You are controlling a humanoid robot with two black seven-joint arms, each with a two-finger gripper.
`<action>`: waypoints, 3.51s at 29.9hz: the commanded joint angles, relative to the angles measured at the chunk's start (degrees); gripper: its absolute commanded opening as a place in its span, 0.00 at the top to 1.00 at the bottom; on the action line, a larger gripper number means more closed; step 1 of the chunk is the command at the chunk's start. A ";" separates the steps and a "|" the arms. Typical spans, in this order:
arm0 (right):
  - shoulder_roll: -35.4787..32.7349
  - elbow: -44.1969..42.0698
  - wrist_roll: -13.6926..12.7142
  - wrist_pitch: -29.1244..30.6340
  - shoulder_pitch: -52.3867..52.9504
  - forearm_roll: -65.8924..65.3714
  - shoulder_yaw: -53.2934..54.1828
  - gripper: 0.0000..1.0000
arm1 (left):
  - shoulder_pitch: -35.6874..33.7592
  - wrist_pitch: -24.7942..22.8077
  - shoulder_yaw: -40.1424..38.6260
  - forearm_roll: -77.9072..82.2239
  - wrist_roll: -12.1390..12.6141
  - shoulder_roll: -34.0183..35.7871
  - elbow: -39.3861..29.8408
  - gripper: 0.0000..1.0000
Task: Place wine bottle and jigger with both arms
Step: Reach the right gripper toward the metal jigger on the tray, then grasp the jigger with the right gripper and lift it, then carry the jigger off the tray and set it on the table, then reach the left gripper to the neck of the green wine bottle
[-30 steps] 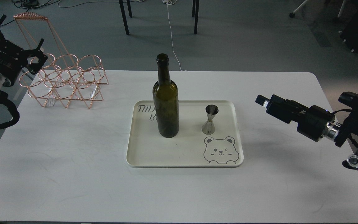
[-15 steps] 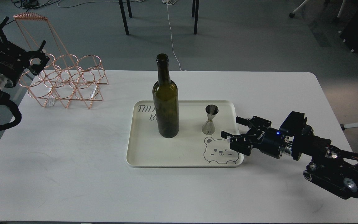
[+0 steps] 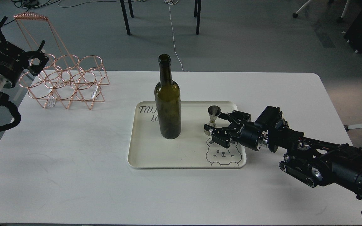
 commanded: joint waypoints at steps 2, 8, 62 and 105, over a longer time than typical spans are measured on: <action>0.64 -0.57 0.00 0.12 0.16 0.10 -0.05 0.41 | -0.08 -0.01 -0.06 0.00 0.10 0.00 0.01 0.02; 0.55 -0.66 0.00 0.30 0.25 0.02 -0.13 0.67 | 0.00 -0.01 -0.06 0.00 0.10 0.09 0.01 0.02; -20.10 -0.92 -0.23 -4.59 -10.21 14.87 3.56 0.58 | -0.52 1.05 -0.15 0.09 0.10 2.28 -1.92 0.01; -35.41 13.51 0.00 17.59 12.38 59.51 14.18 0.05 | -0.44 7.62 4.60 57.00 0.45 23.82 -39.62 0.02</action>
